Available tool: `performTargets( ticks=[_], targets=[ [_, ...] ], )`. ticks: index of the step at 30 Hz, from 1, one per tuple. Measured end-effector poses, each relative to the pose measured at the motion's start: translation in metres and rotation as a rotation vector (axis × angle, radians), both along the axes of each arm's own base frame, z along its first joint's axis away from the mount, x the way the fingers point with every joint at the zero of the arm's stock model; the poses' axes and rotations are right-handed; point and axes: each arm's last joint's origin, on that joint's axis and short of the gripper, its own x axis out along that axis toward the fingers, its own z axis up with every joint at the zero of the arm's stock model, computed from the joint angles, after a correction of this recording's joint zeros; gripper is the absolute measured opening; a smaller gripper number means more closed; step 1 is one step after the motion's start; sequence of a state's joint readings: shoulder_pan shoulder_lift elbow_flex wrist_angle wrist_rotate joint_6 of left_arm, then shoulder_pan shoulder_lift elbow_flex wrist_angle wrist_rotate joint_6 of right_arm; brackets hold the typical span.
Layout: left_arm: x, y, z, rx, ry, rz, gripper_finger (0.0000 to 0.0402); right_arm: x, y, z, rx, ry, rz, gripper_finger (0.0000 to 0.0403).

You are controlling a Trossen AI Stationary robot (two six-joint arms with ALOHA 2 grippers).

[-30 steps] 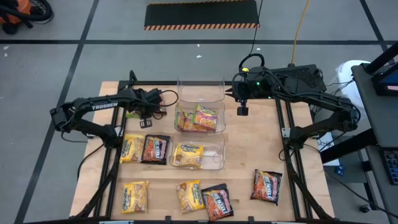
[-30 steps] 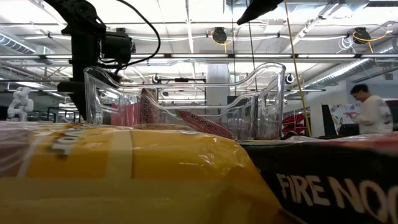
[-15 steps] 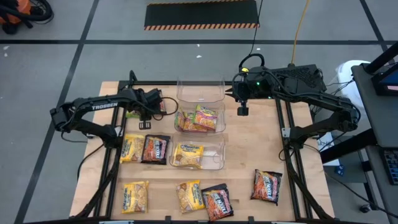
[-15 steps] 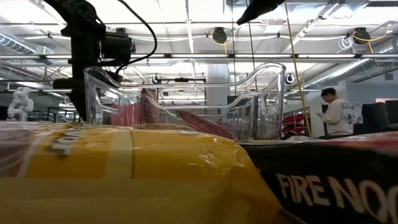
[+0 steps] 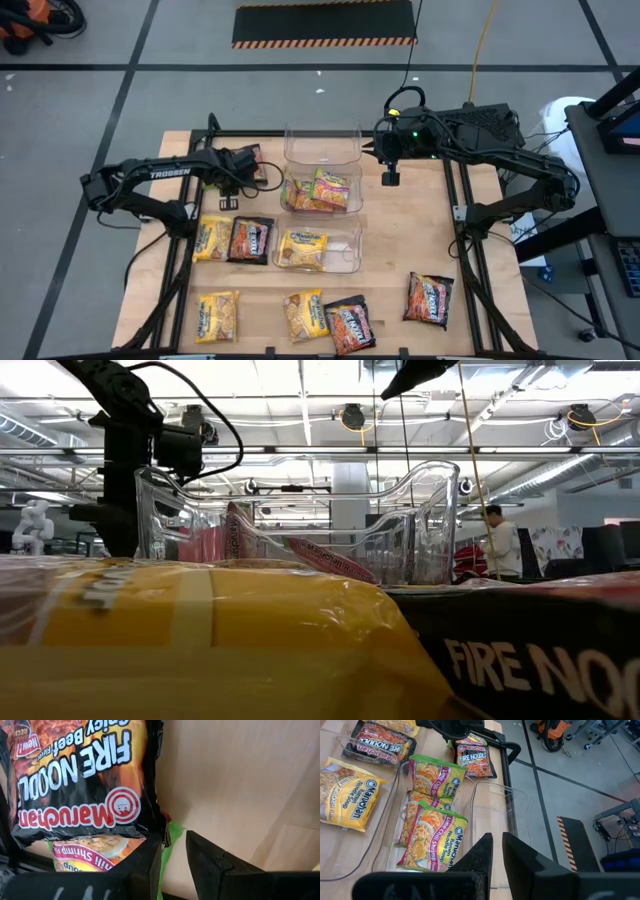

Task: Sort Maruchan noodles
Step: Put the black noodle pack into the top transparent bin

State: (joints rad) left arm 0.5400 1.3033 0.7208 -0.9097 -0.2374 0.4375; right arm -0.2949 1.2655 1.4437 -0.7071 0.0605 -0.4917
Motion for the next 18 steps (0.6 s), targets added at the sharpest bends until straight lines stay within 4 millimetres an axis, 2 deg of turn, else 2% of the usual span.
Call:
performTargets(
  ticks=[8, 18],
  targets=[
    [0.0008, 0.0046, 0.0011, 0.111, 0.031, 0.001, 0.0097, 0.0, 0.0, 0.0, 0.0, 0.0, 0.0, 0.0036],
    [0.002, 0.005, 0.0011, 0.105, 0.01, 0.01, 0.0097, 0.0, 0.0, 0.0, 0.0, 0.0, 0.0, 0.0036]
  ],
)
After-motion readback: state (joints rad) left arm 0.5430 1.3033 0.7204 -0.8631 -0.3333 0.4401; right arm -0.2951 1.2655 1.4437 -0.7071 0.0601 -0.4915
